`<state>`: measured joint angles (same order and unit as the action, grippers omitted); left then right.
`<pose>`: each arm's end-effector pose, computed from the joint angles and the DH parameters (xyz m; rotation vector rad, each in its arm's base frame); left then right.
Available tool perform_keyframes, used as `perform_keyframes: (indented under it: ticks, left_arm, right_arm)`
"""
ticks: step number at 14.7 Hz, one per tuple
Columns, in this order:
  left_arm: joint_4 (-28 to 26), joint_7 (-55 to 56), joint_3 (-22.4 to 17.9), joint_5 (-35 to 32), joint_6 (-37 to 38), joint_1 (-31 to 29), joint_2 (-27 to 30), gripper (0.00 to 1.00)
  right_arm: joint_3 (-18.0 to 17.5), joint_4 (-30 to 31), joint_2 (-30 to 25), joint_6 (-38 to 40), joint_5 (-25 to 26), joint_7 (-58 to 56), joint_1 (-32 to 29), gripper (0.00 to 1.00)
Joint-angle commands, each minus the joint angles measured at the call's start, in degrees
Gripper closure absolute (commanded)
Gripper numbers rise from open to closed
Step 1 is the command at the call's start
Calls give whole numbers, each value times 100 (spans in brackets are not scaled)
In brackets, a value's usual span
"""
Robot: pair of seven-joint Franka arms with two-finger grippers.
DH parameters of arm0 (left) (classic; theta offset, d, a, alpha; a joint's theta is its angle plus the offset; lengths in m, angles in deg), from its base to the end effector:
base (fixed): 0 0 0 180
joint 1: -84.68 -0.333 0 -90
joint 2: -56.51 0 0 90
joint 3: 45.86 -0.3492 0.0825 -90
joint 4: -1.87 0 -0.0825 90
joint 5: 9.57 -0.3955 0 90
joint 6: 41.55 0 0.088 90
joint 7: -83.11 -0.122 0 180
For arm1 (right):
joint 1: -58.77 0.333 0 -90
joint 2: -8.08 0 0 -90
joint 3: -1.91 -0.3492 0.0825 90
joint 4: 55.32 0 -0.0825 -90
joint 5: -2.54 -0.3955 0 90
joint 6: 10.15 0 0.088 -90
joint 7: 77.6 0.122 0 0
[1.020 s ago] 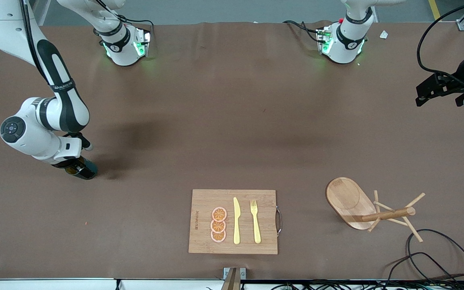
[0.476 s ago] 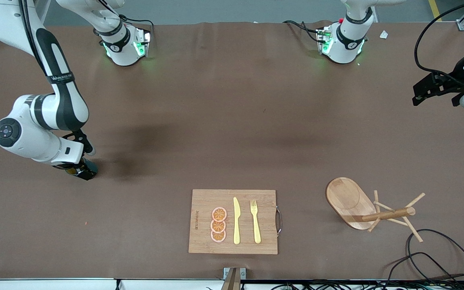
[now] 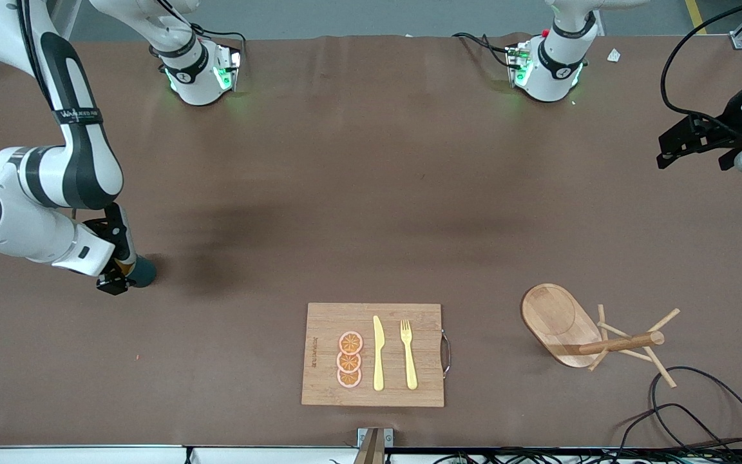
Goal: Transfer cup from left to right arm and place
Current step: 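Carry the mug with the right gripper away from the cutting board, then lower the mug onto the table and open the right gripper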
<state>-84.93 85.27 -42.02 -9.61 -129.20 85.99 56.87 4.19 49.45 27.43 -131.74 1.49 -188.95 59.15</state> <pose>0.5582 -0.0504 0.6695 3.1401 -0.0819 0.0332 0.6495 -0.0187 0.3560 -1.8024 -2.5266 0.0346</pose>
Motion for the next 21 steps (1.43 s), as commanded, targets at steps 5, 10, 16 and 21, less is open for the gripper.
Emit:
perform_keyframes:
  ticks: [5, 10, 16, 21]
  left_arm:
    - [58, -129, -6, 92, 46, -34, -1, 0]
    - [-12, -6, 29, 110, 81, 19, 61, 0]
    - [-82, -23, 81, 118, 73, -8, 140, 0]
    - [-82, -23, 73, 110, 72, -25, 149, 0]
  right_arm:
    - [27, -1, -326, 250, 43, 2378, 68, 0]
    - [44, -274, -335, 364, 35, 3485, -99, 0]
    - [44, -932, -326, 1235, 52, 5667, -178, 0]
    - [62, -1363, -344, 1831, 61, 7237, -187, 0]
